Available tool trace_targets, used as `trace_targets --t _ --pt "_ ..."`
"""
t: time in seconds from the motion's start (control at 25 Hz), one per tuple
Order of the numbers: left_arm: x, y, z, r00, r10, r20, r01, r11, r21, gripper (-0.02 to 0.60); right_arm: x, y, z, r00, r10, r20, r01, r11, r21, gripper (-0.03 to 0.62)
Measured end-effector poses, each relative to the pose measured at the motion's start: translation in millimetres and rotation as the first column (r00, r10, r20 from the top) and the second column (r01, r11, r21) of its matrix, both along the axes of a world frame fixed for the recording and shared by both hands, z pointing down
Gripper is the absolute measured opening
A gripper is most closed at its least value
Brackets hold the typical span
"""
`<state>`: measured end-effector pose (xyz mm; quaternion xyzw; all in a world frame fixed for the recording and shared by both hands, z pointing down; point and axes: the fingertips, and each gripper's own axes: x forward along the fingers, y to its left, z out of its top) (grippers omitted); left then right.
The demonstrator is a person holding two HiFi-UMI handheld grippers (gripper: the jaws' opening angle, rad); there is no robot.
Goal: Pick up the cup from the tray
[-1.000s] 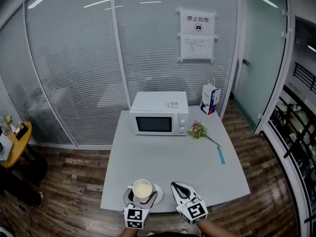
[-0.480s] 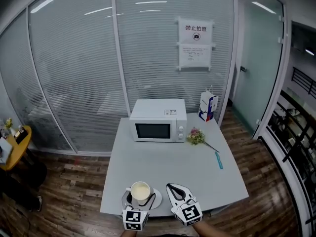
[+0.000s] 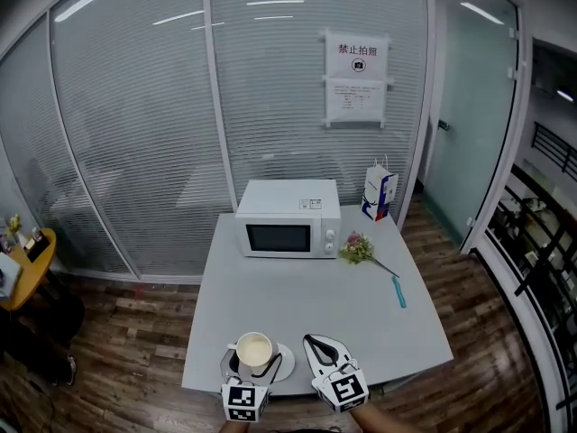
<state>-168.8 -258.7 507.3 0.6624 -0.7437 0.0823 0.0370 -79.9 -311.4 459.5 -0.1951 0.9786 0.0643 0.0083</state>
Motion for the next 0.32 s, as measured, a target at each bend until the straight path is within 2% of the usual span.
trace_targets --t 0.32 --pt "-3.2 1.5 1.4 1.0 0.007 0.004 -0.007 1.0 -0.013 0.417 -4.1 0.5 -0.3 1.0 0.0 -0.004 0.0 1.0 0.001 0.005"
